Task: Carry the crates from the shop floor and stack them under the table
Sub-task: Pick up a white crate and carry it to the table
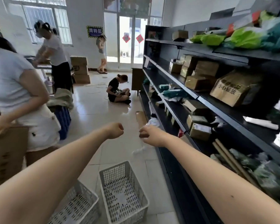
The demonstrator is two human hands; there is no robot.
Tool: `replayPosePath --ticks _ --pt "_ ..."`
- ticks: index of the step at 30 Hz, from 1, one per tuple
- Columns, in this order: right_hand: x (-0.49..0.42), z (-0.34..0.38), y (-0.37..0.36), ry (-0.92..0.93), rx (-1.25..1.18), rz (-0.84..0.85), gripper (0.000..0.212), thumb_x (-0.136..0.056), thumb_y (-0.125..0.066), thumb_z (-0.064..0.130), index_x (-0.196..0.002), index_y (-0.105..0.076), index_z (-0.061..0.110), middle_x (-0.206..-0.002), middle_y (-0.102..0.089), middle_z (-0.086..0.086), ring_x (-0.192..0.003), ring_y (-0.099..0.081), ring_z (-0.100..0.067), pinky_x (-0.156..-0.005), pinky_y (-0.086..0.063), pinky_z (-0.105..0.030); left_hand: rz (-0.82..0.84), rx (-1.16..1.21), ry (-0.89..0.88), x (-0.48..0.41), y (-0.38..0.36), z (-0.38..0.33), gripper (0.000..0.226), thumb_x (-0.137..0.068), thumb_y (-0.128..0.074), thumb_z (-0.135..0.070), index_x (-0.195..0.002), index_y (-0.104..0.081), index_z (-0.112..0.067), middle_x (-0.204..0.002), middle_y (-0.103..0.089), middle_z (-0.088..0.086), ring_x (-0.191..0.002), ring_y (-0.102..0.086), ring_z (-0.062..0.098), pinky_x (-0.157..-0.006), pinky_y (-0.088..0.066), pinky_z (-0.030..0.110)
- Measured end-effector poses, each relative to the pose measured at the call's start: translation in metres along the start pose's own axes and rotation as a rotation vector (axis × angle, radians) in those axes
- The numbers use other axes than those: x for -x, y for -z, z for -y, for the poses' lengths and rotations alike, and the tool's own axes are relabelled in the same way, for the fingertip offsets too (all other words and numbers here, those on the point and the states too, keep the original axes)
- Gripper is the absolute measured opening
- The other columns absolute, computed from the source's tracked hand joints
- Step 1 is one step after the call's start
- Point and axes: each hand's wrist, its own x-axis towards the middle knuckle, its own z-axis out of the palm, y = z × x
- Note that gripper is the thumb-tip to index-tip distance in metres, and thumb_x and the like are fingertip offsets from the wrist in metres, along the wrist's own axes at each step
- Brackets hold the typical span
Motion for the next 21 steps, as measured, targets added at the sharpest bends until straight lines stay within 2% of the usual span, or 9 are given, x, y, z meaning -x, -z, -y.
replayPosePath --ticks 5,9,11,13,18,21 --pt "-0.075 -0.058 -0.005 -0.105 -0.01 0.026 0.053 -0.087 -0.056 0.018 -0.14 -0.047 0.02 -0.138 -0.049 -0.007 -0.119 -0.054 -0.025 -0.096 -0.046 -0.033 0.043 -0.011 -0.024 -0.11 -0.013 -0.003 0.041 -0.094 -0.049 -0.022 -0.134 -0.055 -0.011 -0.136 -0.056 0.01 -0.125 -0.051 0.029 -0.103 -0.041 0.032" --pt "-0.117 -0.099 -0.017 -0.207 -0.065 0.058 0.054 -0.09 -0.053 0.02 -0.143 -0.042 0.021 -0.143 -0.041 -0.009 -0.126 -0.048 -0.028 -0.102 -0.042 -0.035 0.12 -0.069 -0.045 -0.182 -0.028 -0.005 0.041 -0.094 -0.049 -0.024 -0.132 -0.057 -0.01 -0.134 -0.058 0.011 -0.122 -0.053 0.029 -0.102 -0.042 0.034" --pt "-0.133 -0.122 -0.031 -0.276 -0.125 0.088 0.054 -0.091 -0.053 0.022 -0.143 -0.039 0.023 -0.143 -0.038 -0.008 -0.118 -0.053 -0.027 -0.096 -0.047 -0.038 0.159 -0.103 -0.048 -0.218 -0.04 -0.004 0.041 -0.094 -0.048 -0.023 -0.132 -0.057 -0.009 -0.134 -0.058 0.012 -0.122 -0.053 0.03 -0.101 -0.042 0.034" --pt "-0.149 -0.149 -0.048 -0.346 -0.18 0.088 0.053 -0.091 -0.051 0.023 -0.143 -0.038 0.023 -0.141 -0.038 -0.008 -0.107 -0.057 -0.027 -0.086 -0.049 -0.034 0.18 -0.129 -0.054 -0.259 -0.056 0.0 0.04 -0.094 -0.048 -0.023 -0.131 -0.057 -0.009 -0.134 -0.057 0.012 -0.121 -0.053 0.03 -0.099 -0.042 0.034" --pt "-0.174 -0.216 -0.126 -0.622 -0.347 0.07 0.05 -0.091 -0.049 0.022 -0.141 -0.039 0.027 -0.139 -0.038 -0.006 -0.099 -0.054 -0.022 -0.07 -0.043 -0.028 0.317 -0.225 -0.116 -0.358 -0.13 0.017 0.041 -0.094 -0.048 -0.027 -0.131 -0.057 -0.011 -0.135 -0.056 0.011 -0.122 -0.053 0.031 -0.102 -0.043 0.038" --pt "-0.183 -0.249 -0.197 -0.821 -0.442 0.082 0.05 -0.091 -0.052 0.022 -0.139 -0.041 0.025 -0.138 -0.039 -0.006 -0.104 -0.054 -0.024 -0.076 -0.045 -0.03 0.45 -0.188 -0.135 -0.416 -0.191 0.034 0.039 -0.095 -0.049 -0.024 -0.129 -0.059 -0.007 -0.135 -0.056 0.013 -0.123 -0.053 0.032 -0.102 -0.042 0.037"
